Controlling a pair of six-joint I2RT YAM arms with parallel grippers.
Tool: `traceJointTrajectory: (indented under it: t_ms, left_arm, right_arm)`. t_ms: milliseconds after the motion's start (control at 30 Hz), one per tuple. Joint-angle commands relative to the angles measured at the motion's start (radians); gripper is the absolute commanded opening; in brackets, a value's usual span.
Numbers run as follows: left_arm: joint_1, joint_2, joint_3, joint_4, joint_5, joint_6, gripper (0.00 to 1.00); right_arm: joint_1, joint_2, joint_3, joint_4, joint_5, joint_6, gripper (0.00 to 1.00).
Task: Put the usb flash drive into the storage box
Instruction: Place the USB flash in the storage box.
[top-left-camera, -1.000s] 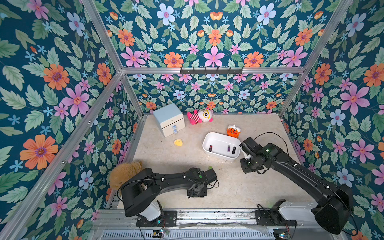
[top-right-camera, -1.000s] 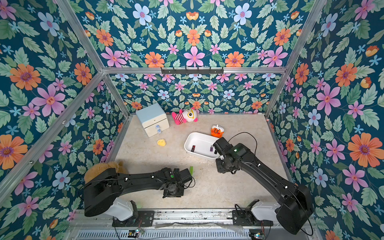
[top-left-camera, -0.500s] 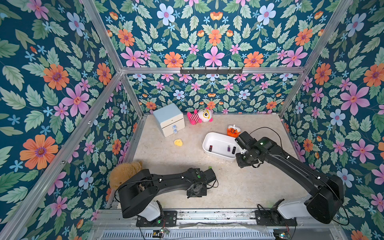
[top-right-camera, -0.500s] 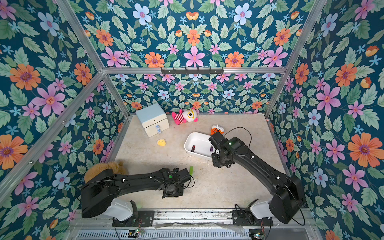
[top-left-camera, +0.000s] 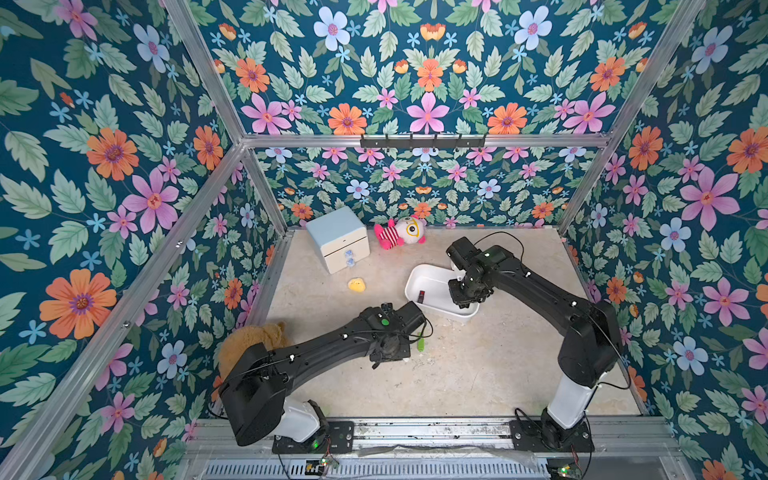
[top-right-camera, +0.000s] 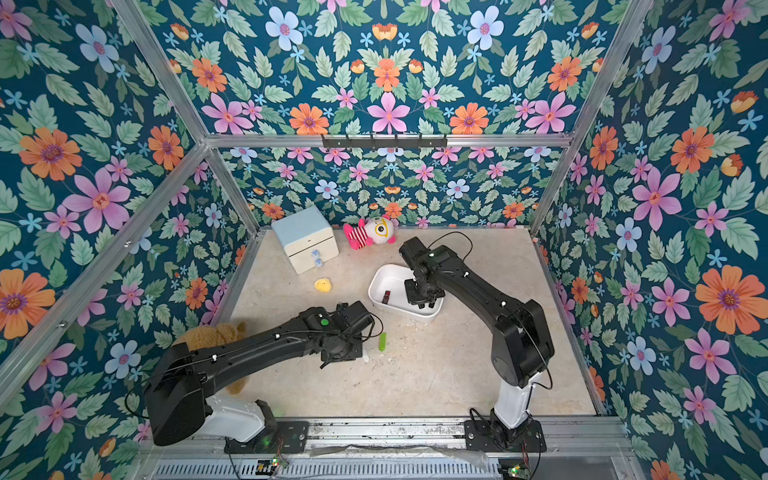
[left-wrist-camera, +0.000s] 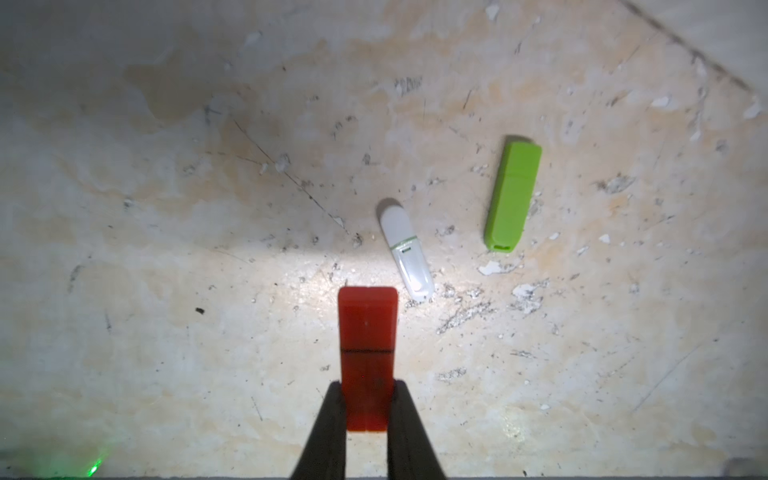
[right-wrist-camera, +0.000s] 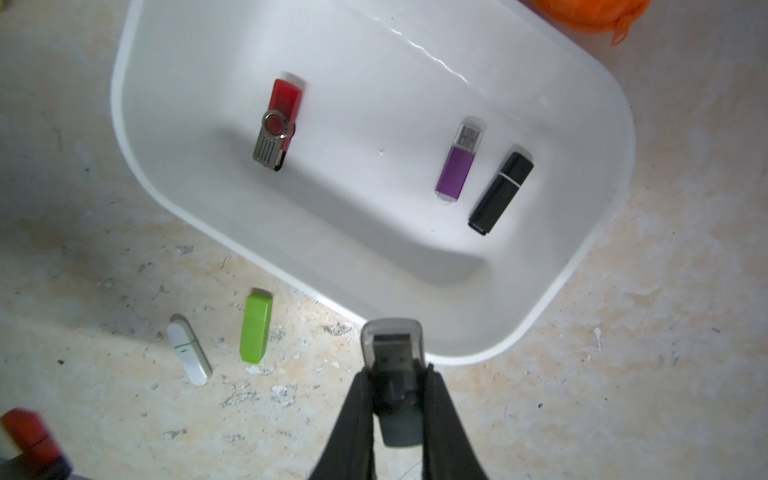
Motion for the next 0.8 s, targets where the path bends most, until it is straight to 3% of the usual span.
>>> traceJointTrajectory:
  t_ms: [0,233,400,767]
  left_arm:
    - [0.055,0.000,0.064,-0.090,-0.028,0.087,0.00]
    - [0.201,0.070,0.266,-0.178,-0.034,0.214,0.00]
    - [0.251,0.137,0.369,-0.196,-0.025,0.275,0.00]
    - [0.279,0.186,0.378,-0.172,0.015,0.319,0.00]
  right_arm:
    - [-0.005,0.078,0.056,0.011,0.029,-0.032,0.00]
    - [-0.023,0.221,0.197,-0.002,0.058,-0.051,0.00]
    - [-0.030,0.298,0.261,0.021,0.080,-0.037,0.00]
    - [-0.031,0.337,0.184,0.142,0.117,0.005,0.00]
